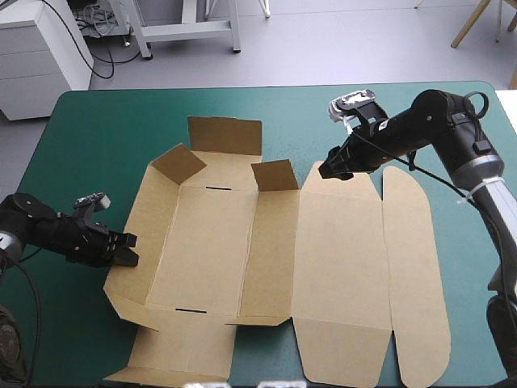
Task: Fold the box
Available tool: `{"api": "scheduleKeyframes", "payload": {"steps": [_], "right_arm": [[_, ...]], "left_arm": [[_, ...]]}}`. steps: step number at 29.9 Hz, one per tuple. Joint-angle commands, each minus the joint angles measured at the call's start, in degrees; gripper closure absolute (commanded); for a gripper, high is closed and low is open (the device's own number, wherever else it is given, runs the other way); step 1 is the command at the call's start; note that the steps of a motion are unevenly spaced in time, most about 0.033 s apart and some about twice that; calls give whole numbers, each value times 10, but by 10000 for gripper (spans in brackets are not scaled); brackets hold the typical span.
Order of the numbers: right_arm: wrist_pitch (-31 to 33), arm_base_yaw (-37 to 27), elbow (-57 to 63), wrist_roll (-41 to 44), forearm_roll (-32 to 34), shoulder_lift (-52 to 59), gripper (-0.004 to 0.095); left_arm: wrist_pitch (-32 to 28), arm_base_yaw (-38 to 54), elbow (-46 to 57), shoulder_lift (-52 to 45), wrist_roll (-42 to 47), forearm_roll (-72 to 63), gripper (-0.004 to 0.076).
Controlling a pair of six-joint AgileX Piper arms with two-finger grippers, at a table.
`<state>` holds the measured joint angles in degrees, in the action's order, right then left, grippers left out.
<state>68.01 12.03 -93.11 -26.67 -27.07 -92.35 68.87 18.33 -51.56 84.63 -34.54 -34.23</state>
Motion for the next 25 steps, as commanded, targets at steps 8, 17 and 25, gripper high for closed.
{"api": "scheduleKeyframes", "payload": {"steps": [8, 17, 25], "right_arm": [[8, -4, -35, 32, 91, 28, 416], [8, -8, -40, 59, 117, 43, 481], [5, -9, -41, 64, 121, 63, 482]], "left_arm": [[39, -105, -100, -20, -109, 58, 733], [35, -229, -261, 19, -115, 218, 733], [-42, -339, -384, 72, -139, 381, 733]]}}
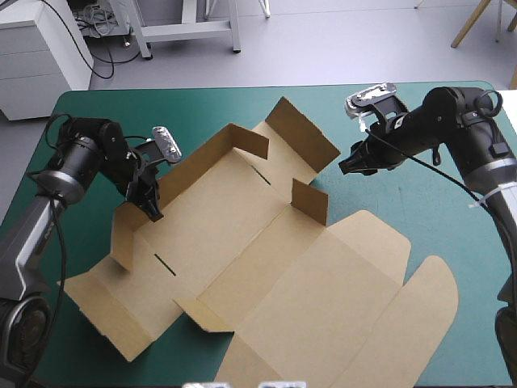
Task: Fold the box
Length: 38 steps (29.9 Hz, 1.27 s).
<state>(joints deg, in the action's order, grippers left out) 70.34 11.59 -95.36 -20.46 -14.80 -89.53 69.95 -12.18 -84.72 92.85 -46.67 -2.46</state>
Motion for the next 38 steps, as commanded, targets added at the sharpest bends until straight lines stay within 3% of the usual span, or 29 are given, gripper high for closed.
{"api": "scheduleKeyframes", "payload": {"steps": [1, 10, 18, 24, 38], "right_arm": [[-18, -9, -19, 3, 4, 37, 482], [-23, -134, -18, 11, -29, 78, 481], [-15, -187, -17, 12, -18, 111, 481], [-14, -209, -17, 37, 28, 134, 481], [-15, -248, -11, 26, -30, 135, 481]], "left_arm": [[-66, -44, -62, -4, -18, 78, 733], [-263, -134, -113, 18, -17, 220, 733], [-347, -190, -113, 17, 4, 264, 734], [-337, -268, -93, 12, 206, 444, 734], [-349, -404, 146, -97, 551, 841, 734]]}}
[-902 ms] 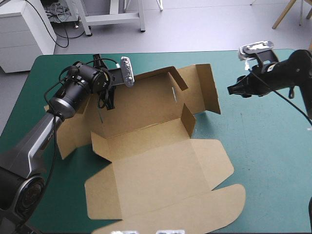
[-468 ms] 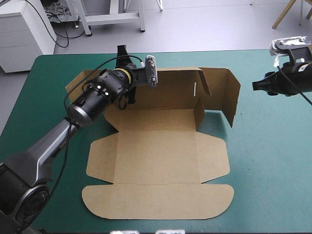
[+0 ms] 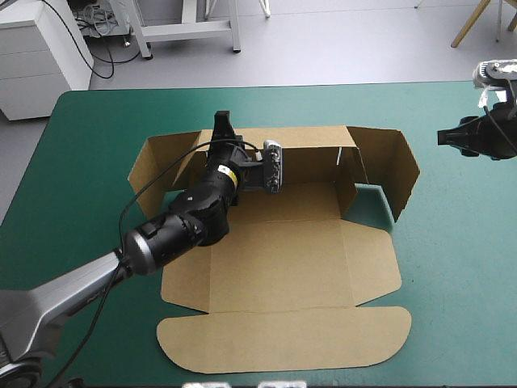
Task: Fold the box
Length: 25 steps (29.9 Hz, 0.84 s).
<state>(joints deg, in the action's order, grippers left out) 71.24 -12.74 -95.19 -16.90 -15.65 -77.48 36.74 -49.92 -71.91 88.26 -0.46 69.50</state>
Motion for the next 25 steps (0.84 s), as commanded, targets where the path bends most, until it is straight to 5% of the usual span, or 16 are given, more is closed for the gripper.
{"api": "scheduleKeyframes", "payload": {"steps": [1, 13, 25], "right_arm": [[-25, -5, -13, -10, -28, 12, 481], [-39, -5, -17, -14, -107, -70, 481], [-36, -5, -102, -7, -117, -172, 480]], "left_arm": [[-17, -37, 35, -61, 120, 154, 734], [16, -64, 84, -64, 148, 184, 734], [10, -31, 84, -1, 159, 189, 734]]}}
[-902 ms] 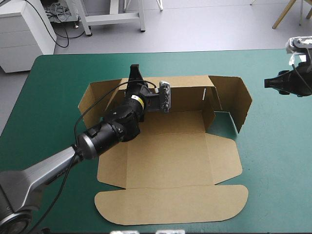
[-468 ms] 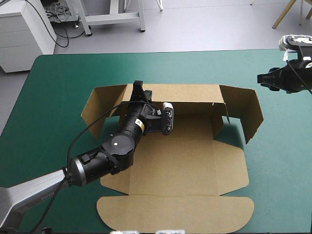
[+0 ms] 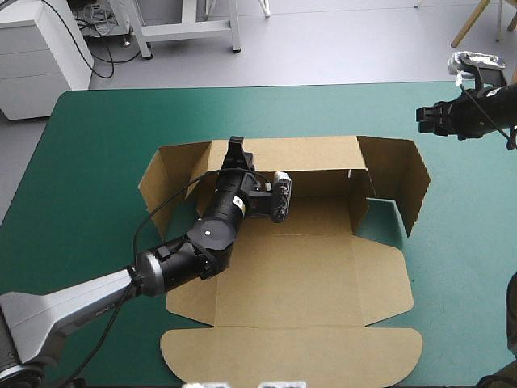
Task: Fold the box
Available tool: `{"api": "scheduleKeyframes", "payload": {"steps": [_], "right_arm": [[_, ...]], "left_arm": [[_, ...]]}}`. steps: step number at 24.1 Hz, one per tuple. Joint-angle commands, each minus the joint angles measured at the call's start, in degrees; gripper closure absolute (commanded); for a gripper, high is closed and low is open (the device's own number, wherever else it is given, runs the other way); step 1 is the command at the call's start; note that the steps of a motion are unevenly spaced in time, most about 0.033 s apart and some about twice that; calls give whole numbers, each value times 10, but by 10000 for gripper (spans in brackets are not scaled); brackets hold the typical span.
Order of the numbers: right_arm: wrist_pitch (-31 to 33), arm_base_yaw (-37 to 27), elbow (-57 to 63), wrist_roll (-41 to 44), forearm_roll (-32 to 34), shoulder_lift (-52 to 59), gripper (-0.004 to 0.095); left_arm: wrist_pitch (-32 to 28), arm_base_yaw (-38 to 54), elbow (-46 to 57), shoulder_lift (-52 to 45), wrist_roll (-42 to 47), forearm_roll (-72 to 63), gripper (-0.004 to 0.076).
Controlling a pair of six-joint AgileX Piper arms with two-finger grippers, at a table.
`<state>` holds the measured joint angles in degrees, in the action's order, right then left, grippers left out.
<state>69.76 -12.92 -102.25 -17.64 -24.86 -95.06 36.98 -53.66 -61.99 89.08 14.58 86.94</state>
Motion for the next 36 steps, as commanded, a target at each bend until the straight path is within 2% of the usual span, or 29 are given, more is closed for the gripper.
{"api": "scheduleKeyframes", "payload": {"steps": [1, 7, 14, 17, 20, 36], "right_arm": [[-22, -3, -35, 0, -32, -5, 481], [-49, 24, -50, -3, -31, -44, 477], [-87, 44, -76, 15, -28, -75, 417], [-59, 44, -76, 17, -9, -82, 417], [-33, 44, -76, 17, -3, -85, 418], [-9, 45, -26, 4, -14, -74, 441]], "left_arm": [[7, 9, -15, -8, 9, 17, 734], [10, 9, -15, -8, 36, 54, 734], [19, 9, -15, -9, 47, 55, 734], [17, 9, -15, -15, 47, 59, 734], [-15, 9, -22, -35, 47, 47, 733], [-58, 37, -27, -35, 33, 27, 732]]}}
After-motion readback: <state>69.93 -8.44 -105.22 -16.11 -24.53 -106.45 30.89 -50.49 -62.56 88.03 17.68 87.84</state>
